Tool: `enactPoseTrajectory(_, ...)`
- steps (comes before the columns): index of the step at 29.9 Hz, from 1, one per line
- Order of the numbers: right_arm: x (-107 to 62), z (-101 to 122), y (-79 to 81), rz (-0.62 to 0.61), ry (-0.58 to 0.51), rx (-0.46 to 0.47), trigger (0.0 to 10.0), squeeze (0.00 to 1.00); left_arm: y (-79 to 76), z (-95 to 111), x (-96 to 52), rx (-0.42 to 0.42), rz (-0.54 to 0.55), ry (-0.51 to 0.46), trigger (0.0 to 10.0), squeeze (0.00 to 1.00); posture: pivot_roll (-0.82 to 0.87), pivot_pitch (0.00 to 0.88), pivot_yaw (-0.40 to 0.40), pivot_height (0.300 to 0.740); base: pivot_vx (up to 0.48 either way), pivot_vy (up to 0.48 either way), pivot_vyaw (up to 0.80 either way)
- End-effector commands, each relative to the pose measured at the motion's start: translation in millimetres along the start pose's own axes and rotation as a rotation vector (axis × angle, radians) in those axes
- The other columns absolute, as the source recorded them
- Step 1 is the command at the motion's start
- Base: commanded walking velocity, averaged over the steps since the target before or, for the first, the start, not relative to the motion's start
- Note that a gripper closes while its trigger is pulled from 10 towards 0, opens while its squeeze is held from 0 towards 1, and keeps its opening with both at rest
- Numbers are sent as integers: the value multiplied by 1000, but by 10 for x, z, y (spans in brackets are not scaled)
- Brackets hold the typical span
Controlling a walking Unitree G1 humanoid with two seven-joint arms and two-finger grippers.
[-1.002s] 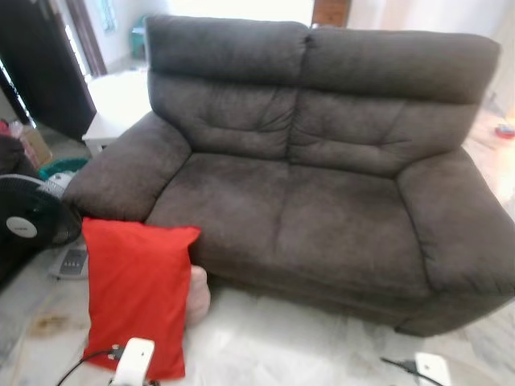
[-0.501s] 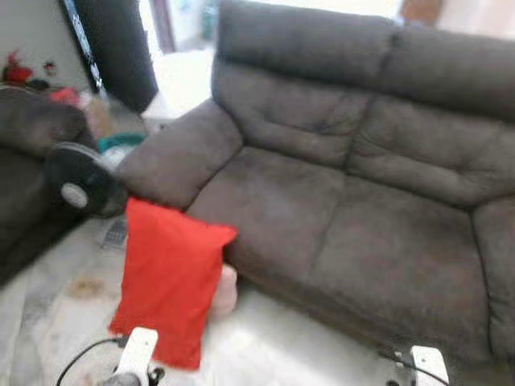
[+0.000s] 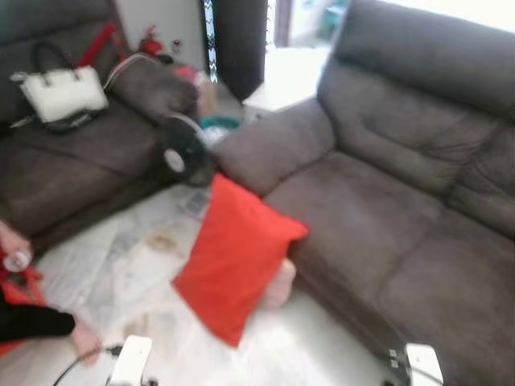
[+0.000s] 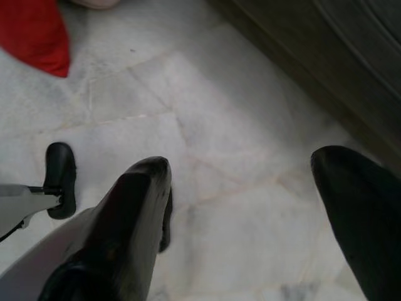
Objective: Move the pillow to the sofa from floor
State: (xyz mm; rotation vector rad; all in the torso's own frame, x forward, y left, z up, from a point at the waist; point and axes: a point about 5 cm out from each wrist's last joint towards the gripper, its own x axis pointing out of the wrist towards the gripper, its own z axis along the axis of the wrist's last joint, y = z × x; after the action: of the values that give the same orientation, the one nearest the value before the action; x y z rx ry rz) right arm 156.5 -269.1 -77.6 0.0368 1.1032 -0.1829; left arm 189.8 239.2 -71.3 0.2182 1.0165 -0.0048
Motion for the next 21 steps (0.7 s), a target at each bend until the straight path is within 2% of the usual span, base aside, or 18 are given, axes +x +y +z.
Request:
enactPoseTrajectory(1,-5,-37,-19,-5,9,9,10000,0,-47,-25,3,-1,-16,8,10000,0,72,35,-30,740,0,0,681)
enactPoseTrajectory(11,-6,-48,-22,-10,-4,87,10000,0,-57,-23,3,-8,-21,0,10000,0,70,40,-33,740,0,0,0)
enactPoseTrajectory(21,-6,-44,-20,-6,-3,75,10000,0,-59,-27,3,-13,-27,3,10000,0,72,41,-33,740,24,0,0)
